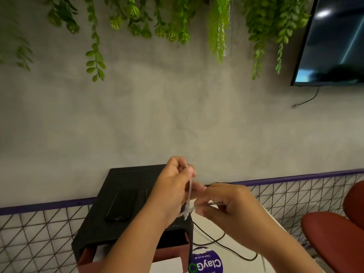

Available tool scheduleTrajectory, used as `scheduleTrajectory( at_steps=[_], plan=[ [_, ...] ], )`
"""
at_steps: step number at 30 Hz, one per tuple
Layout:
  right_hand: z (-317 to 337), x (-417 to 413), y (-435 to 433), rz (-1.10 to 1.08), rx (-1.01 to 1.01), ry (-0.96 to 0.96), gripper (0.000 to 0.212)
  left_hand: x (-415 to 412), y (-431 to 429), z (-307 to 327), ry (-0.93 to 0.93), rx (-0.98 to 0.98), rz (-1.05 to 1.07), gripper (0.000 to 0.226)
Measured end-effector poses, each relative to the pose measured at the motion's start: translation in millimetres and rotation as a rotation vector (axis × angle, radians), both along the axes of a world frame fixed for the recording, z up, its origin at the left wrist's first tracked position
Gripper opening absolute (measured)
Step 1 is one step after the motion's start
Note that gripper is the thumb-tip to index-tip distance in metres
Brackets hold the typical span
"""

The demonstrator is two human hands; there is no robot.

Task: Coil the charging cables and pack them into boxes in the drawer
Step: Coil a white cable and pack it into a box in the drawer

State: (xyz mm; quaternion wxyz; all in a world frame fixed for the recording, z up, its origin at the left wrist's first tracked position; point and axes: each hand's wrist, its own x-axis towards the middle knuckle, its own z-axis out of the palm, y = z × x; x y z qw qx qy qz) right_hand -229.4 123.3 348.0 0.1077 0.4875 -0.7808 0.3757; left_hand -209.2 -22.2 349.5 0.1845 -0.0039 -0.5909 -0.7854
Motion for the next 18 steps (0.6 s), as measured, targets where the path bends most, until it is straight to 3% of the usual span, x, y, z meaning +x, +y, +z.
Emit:
scheduleTrajectory(
  at_steps=[3,5,7,11,14,18],
  plan=[
    [3,-1,6,-0.011,-0.006,-0.015,0.010,1,-4,4,-0.027,-0.175,0.123,0.021],
    [6,-3,10,-0.014,-0.052,0.017,0.010,2,-8,3,-0.039,-0.404,0.152,0.020],
    [8,-6,11,-0.031,-0.089,0.083,0.008,6,-10,4,-0.051,-0.602,0.056,0.020],
    [9,-17,13,-0.080,-0.150,0.133,0.014,13,-6,4,-0.064,-0.819,-0.184,0.019],
    [11,-26,18,-0.141,-0.259,0.143,0.010,19,-7,6,-0.041,-0.717,-0.255,0.016],
    [7,-27,11,-0.181,-0.377,-0.064,0.015,22,-3,14,0.062,-0.191,-0.382,0.011]
  ],
)
